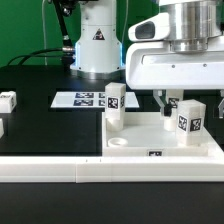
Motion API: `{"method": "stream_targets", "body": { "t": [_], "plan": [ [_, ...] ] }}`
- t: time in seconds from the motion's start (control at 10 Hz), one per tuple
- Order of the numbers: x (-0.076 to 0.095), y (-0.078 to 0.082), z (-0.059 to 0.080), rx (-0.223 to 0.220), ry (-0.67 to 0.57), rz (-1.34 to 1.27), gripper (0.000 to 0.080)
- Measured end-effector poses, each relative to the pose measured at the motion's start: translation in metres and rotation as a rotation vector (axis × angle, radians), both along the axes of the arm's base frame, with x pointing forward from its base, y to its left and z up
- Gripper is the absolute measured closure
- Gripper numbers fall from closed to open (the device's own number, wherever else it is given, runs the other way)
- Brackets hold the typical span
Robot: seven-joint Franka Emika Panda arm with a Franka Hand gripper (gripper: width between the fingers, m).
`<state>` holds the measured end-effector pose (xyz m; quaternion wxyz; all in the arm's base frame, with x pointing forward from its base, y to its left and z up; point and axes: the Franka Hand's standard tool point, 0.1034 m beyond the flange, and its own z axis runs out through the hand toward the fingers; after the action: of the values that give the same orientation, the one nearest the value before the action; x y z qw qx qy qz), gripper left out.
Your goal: Assemble square table
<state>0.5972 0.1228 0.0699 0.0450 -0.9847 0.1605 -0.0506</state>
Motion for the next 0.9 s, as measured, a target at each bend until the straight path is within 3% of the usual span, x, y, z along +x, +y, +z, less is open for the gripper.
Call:
{"method": "stream_targets", "body": {
  "t": [0.3,0.9],
  "plan": [
    [0.0026,0.0018,0.0032,-0.059,-0.009,0.286,0.0150],
    [0.0063,-0.0060,0.0050,-0.112,-0.033,0.676,0.0150]
  ]
}}
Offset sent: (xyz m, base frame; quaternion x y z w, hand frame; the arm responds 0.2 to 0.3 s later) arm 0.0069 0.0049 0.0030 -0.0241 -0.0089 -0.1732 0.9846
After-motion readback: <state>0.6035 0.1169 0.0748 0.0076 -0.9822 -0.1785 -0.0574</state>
